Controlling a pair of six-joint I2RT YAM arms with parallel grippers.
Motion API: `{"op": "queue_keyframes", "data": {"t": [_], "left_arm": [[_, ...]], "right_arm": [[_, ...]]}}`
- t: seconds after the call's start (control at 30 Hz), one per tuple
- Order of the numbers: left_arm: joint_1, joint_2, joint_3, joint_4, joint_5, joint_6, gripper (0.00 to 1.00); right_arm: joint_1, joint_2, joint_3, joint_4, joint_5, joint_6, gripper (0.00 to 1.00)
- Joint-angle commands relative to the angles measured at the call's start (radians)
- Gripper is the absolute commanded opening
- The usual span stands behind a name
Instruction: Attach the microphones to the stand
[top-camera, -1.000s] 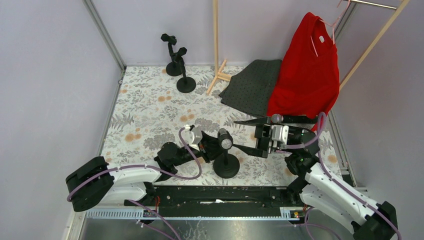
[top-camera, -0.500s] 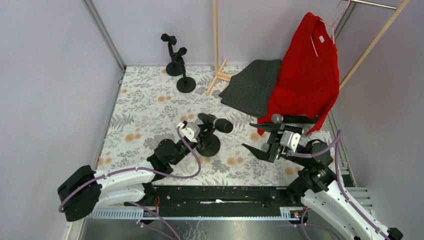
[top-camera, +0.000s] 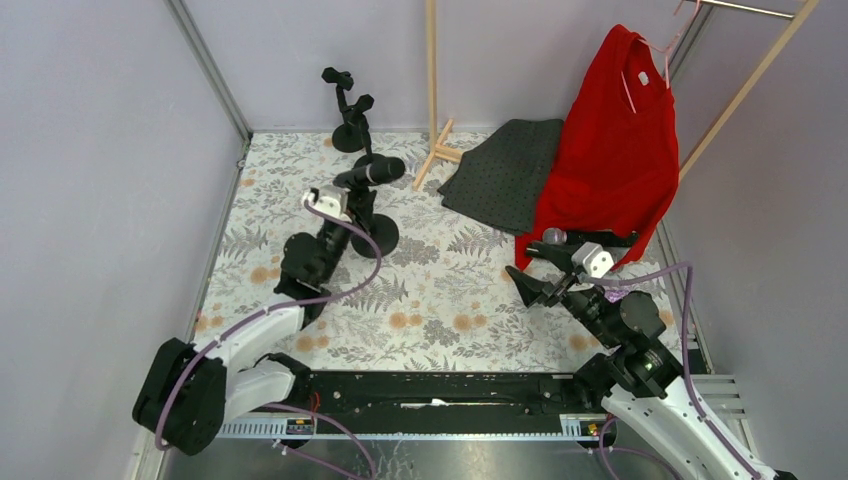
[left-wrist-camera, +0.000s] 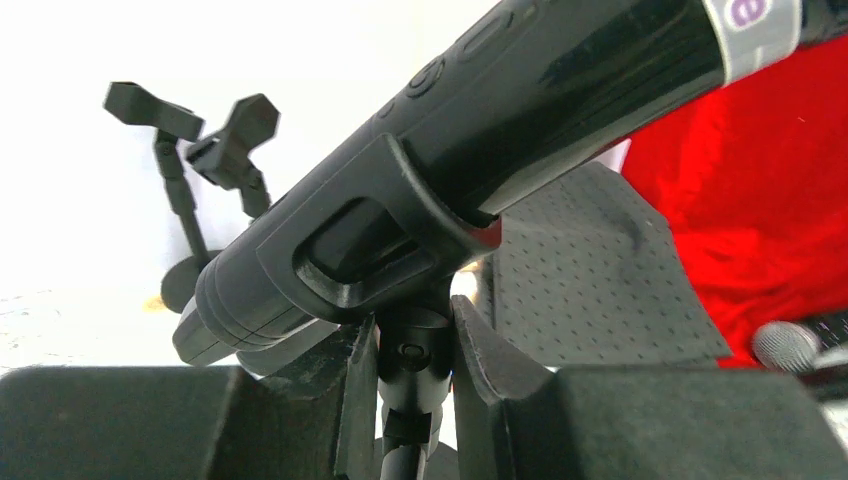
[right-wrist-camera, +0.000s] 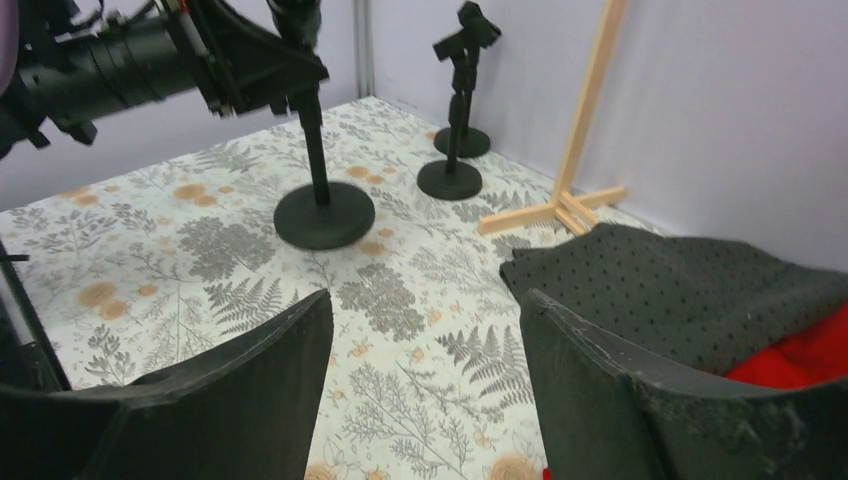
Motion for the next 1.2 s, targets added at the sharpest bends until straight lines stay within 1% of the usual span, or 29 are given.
{"op": "queue_keyframes", "data": {"t": [0.0,0.17,0.23,0.5,0.63,0.77,0.93,1.03,1.07,1.17], "left_arm": [[0.129,0.067,0.146,0.231,0.105,-0.073,0.0],[0.299,0.2,0.245,0.325,0.241,-0.209,0.0],[0.353,0.248,0.283,0.365,0.283,-0.241,0.0],[0.505,0.452,0.325,0.548,0.374,-0.302,0.0],[0.564,0.567,0.34,0.635,0.428,-0.332,0.0],[0.601,0.63,0.348,0.641,0.473,-0.301,0.0],[0.618,0.633,0.353,0.533,0.493,-0.187,0.0],[0.623,0.638,0.348,0.512,0.477,-0.142,0.0],[0.625,0.642,0.346,0.512,0.475,-0.14,0.02],[0.627,0.653,0.335,0.517,0.455,-0.137,0.23]], "right_arm": [[-0.004,-0.033,-0.022,-0.051,0.077,0.019,0.75],[-0.005,-0.048,-0.04,-0.095,0.133,0.007,0.76],[-0.004,-0.044,-0.024,-0.144,0.142,0.001,0.76],[-0.005,-0.074,-0.018,-0.222,0.211,-0.024,0.76],[-0.005,-0.085,-0.029,-0.242,0.215,-0.041,0.76],[-0.004,-0.072,-0.028,-0.247,0.207,-0.048,0.76],[-0.005,-0.066,-0.028,-0.26,0.18,-0.047,0.76],[-0.004,-0.078,-0.032,-0.263,0.189,-0.049,0.76],[-0.005,-0.082,-0.035,-0.262,0.193,-0.049,0.76],[-0.005,-0.087,-0.035,-0.262,0.198,-0.049,0.76]]}}
